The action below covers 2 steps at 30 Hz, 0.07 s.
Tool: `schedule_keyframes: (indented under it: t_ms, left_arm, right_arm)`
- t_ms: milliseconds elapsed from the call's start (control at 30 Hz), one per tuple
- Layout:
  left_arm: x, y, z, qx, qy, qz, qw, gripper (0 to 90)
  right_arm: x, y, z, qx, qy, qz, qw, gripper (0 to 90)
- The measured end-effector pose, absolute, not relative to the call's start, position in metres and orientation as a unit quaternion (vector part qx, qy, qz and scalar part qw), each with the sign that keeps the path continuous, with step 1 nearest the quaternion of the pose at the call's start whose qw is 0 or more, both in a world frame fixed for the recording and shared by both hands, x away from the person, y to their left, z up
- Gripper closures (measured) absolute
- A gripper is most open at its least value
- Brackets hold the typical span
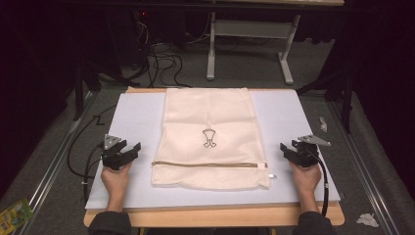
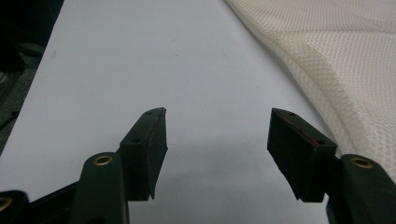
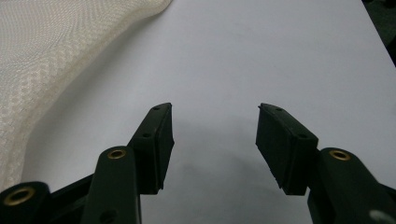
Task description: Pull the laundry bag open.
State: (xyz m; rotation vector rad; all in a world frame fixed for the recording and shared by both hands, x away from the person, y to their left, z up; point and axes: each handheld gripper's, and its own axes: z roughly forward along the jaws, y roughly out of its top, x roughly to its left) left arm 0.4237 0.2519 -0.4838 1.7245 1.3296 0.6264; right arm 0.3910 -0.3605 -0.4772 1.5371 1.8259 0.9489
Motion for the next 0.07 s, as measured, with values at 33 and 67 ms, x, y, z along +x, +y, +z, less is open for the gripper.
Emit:
schedule_keyframes:
  t_ms: [33,67]
  left_arm:
    - [0.4239,0.2523,-0.4838,0.689,0.532,0.248,0.425,37.9]
    - [0.4241,0.2526,-0.4838,0.689,0.533,0.247,0.425,37.7]
  right_arm:
    - [0.3911,-0.3606,-0.4772,0.574,0.682,0.355,0.282,46.7]
    - [0.3913,-0.3608,-0.4772,0.573,0.683,0.354,0.283,46.7]
